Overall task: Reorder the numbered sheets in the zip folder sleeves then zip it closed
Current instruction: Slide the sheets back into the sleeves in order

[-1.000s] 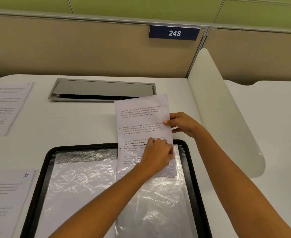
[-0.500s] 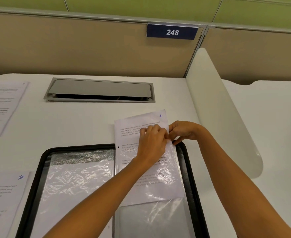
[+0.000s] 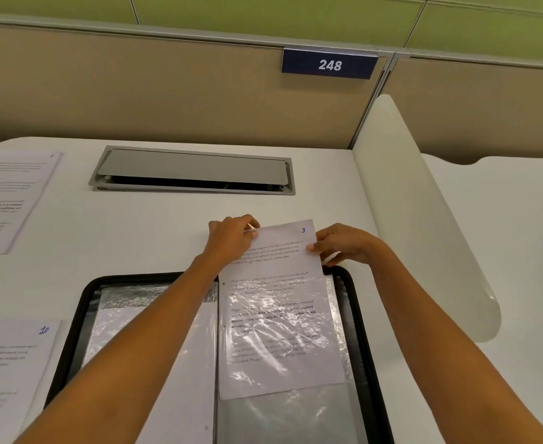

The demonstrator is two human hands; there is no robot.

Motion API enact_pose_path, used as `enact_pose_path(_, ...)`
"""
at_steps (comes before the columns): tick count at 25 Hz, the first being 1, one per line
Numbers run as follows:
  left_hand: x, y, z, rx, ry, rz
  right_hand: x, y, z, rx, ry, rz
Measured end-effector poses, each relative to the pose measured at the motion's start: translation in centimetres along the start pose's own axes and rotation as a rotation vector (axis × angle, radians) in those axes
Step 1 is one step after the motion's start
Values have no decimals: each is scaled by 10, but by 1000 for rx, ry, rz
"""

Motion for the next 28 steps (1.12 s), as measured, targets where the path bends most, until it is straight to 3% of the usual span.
enact_pose_path(5,5,5,-6,-103,4,23,-7,-2,7,106,-91,88)
enact_pose_path(11,10,16,-18,-279,15,116,-12,9,3,66,-95,-116)
enact_pose_path(18,9,24,-38,-375,-12,160,-27,47,-8,51,-280,-467)
enact_pose_path(28,16,22,-64,-337,126,99,-31,69,-25,28,-302,-717)
Point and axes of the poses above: each hand's wrist, its own z-axis towards the middle knuckle, its own y-axis out of the palm, x = y × z, the point moved 6 cm from there along z, towards the middle knuckle, and after that the axes turned 4 degrees about -y, right-handed, at the moved point
